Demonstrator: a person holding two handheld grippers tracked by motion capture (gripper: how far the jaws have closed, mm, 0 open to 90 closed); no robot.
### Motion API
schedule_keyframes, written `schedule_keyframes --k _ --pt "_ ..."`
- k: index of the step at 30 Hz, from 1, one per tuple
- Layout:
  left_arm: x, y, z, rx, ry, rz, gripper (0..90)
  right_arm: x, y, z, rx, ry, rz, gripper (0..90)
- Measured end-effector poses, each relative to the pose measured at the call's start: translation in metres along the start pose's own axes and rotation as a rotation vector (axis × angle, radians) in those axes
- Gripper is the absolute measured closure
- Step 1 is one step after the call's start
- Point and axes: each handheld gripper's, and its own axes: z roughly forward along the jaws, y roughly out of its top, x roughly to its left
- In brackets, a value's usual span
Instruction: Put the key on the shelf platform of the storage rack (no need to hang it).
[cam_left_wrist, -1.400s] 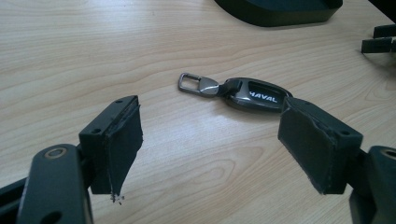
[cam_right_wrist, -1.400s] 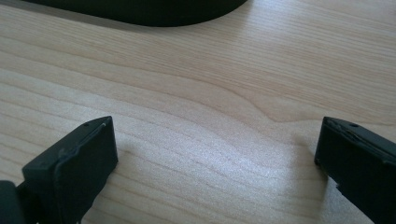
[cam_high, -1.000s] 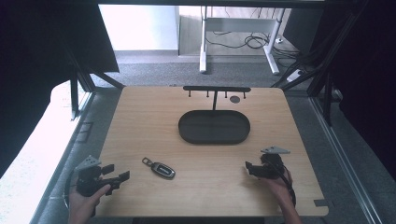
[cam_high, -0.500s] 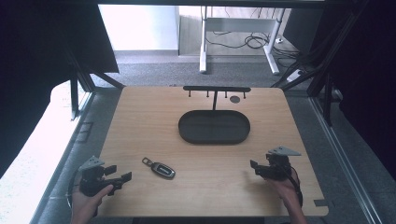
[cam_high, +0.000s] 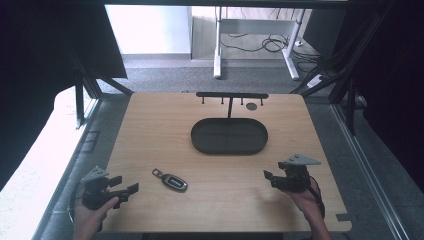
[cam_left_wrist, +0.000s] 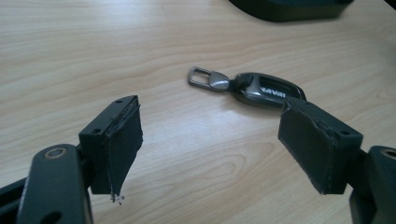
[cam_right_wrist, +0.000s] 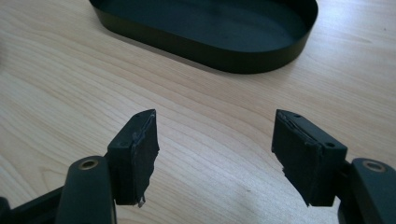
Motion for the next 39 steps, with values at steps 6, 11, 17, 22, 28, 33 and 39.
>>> schedule_keyframes --k 6,11,17,22,28,33,39 --pt "-0.001 0.0 0.001 0.004 -0.008 0.004 22.0 0.01 0.014 -0.005 0.043 0.035 -0.057 33.1" --pt "-0.002 0.0 0.002 0.007 -0.009 0.006 21.9 0.017 0.027 -0.008 0.064 0.053 -0.094 33.3" --pt "-0.002 0.0 0.0 0.004 -0.007 0.005 21.9 0.033 0.05 -0.004 0.088 0.108 -0.153 33.3" --pt "-0.002 0.0 0.002 0.011 -0.011 0.01 21.9 0.044 0.063 0.0 0.109 0.13 -0.185 33.9" --pt "-0.003 0.0 0.003 0.015 -0.015 0.011 21.9 0.058 0.079 0.01 0.134 0.172 -0.22 33.8" --pt "-0.003 0.0 0.004 0.018 -0.015 0.013 21.9 0.068 0.086 0.02 0.153 0.189 -0.236 33.6" --pt "-0.004 -0.001 0.005 0.021 -0.015 0.014 21.9 0.079 0.092 0.028 0.172 0.211 -0.26 33.9"
